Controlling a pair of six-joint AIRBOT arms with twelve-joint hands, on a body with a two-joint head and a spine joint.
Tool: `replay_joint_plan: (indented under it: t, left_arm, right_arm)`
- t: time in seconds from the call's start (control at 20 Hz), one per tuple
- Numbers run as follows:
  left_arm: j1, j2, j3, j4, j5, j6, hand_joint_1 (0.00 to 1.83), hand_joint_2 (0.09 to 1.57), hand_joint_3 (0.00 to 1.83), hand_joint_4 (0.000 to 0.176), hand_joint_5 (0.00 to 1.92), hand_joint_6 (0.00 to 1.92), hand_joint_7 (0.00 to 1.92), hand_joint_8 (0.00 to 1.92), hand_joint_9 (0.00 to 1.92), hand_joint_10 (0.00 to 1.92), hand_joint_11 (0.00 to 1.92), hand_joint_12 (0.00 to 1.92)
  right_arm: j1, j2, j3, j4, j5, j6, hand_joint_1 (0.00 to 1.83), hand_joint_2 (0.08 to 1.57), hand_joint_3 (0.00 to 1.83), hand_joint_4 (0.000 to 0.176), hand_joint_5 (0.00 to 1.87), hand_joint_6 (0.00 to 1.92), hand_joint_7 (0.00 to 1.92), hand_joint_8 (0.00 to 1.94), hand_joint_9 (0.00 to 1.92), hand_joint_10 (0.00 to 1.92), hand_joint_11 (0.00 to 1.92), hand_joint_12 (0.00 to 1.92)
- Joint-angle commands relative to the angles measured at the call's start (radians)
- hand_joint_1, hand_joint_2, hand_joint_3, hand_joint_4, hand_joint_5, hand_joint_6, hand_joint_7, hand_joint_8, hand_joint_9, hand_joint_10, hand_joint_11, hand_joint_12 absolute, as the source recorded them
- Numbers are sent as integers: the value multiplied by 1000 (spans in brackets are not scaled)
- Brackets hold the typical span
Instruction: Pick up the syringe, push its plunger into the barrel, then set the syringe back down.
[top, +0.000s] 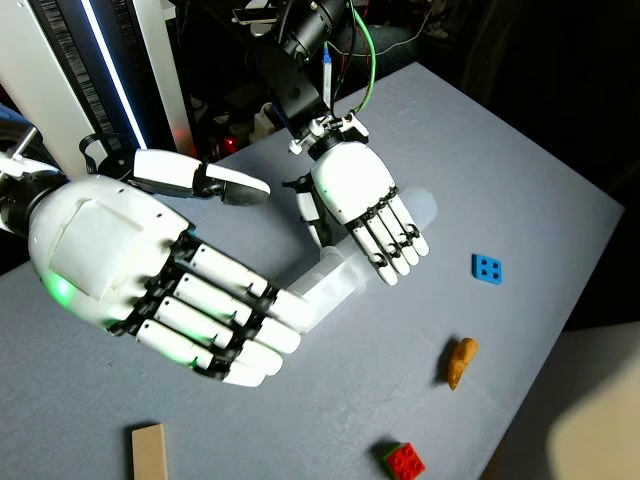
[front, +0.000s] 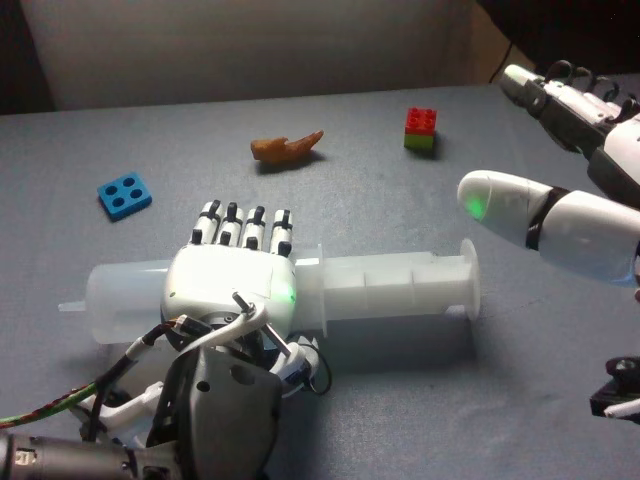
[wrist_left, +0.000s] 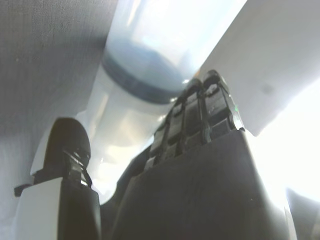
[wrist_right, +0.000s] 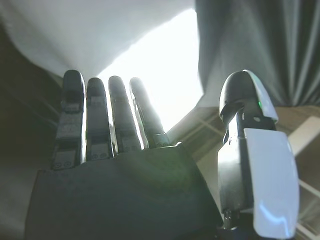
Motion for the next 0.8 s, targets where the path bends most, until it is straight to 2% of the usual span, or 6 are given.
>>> replay_joint_plan:
  t: [0.0,0.4,0.45,0.5,0.65,0.75]
  left_arm:
    - [5,-6,3,70,-39,0,587,1221,0,0,0,0,0,0,0,0,0,0]
    - [10,-10,12,71,-35,-4,673,1180,0,0,70,19,18,6,30,11,15,7]
    - [11,-11,12,71,-35,-4,780,1129,0,0,146,13,100,1,101,12,60,65]
    - [12,-12,13,71,-35,-8,794,1113,3,0,189,7,153,2,151,8,11,327]
    - [13,-14,14,79,-35,-9,928,1111,0,0,255,11,276,13,282,24,0,811]
    - [13,-14,14,79,-35,-9,899,1210,9,0,384,19,418,13,425,32,23,1099]
  right_arm:
    - [9,3,-1,-60,105,9,148,1113,0,0,68,1,73,1,71,1,0,521]
    - [2,2,-2,-80,110,14,155,1115,0,0,70,1,65,1,63,0,0,492]
    - [1,2,-2,-81,110,14,172,1111,0,0,65,0,63,0,59,0,0,487]
    - [1,2,-2,-82,110,14,176,1111,0,0,64,0,59,1,55,0,0,470]
    - [-1,2,-3,-88,110,13,229,1098,0,0,90,7,84,6,77,7,0,523]
    - [-1,2,-3,-90,112,13,243,1094,0,0,107,7,102,7,94,9,0,561]
